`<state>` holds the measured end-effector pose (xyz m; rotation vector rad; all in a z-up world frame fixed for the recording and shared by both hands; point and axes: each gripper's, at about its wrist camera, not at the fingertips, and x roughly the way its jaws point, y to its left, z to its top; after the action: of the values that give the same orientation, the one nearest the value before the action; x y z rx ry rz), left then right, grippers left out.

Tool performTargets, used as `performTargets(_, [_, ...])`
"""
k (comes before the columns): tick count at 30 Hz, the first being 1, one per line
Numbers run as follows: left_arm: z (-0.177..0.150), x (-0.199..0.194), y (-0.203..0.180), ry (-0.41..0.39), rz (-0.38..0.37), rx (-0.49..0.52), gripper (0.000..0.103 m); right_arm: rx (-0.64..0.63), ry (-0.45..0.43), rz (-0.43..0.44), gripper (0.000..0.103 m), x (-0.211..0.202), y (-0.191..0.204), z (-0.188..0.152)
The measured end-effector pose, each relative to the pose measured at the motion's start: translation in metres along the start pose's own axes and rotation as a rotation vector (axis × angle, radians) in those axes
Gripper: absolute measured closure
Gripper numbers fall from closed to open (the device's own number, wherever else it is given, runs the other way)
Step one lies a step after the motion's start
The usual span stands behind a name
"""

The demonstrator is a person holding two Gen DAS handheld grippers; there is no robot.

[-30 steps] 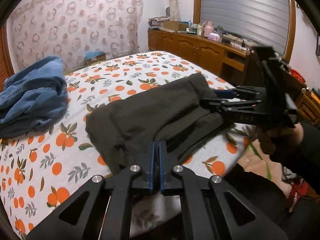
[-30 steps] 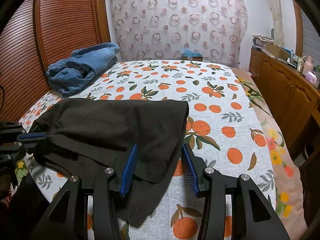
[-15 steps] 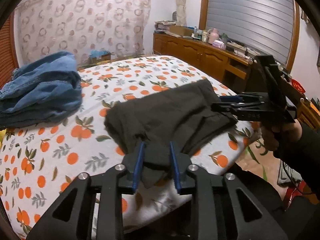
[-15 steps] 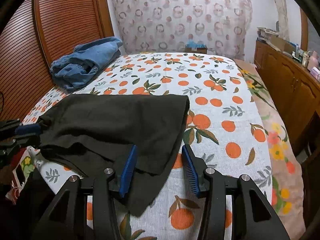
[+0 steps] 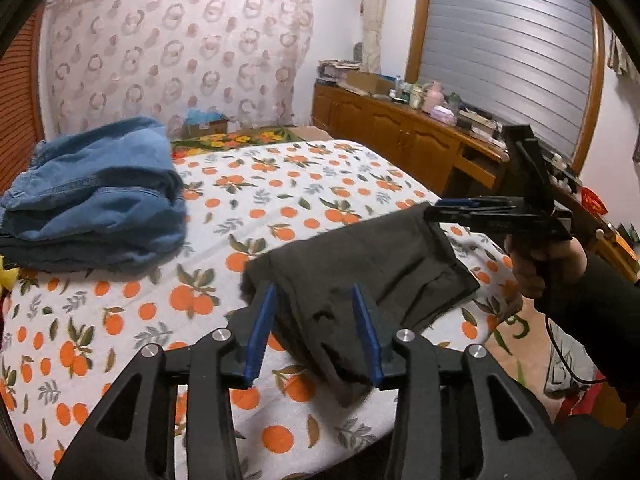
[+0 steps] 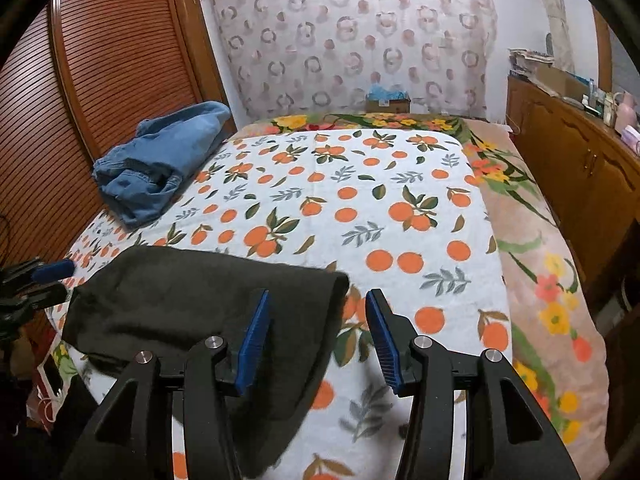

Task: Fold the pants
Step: 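Grasp the folded dark garment with both grippers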

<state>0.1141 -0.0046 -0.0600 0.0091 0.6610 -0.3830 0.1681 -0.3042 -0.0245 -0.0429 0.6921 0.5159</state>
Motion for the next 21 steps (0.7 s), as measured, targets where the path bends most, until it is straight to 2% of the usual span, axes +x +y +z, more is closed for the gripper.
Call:
performTargets(6, [0.010,0.024,0.021,0.031,0.044,-0.047,0.059,0.010,0.030,0.038,0.052,0.016,-0.004,0.009])
performTargets(14, [0.019,0.071,0.038,0.109,0.040,-0.081,0.059,0.010,0.069,0.063,0.052,0.034,-0.010,0.014])
performTargets(21, [0.015,0.084,0.037,0.158,0.016,-0.080,0.058,-0.014,0.096,0.083,0.052,0.045,-0.004,0.014])
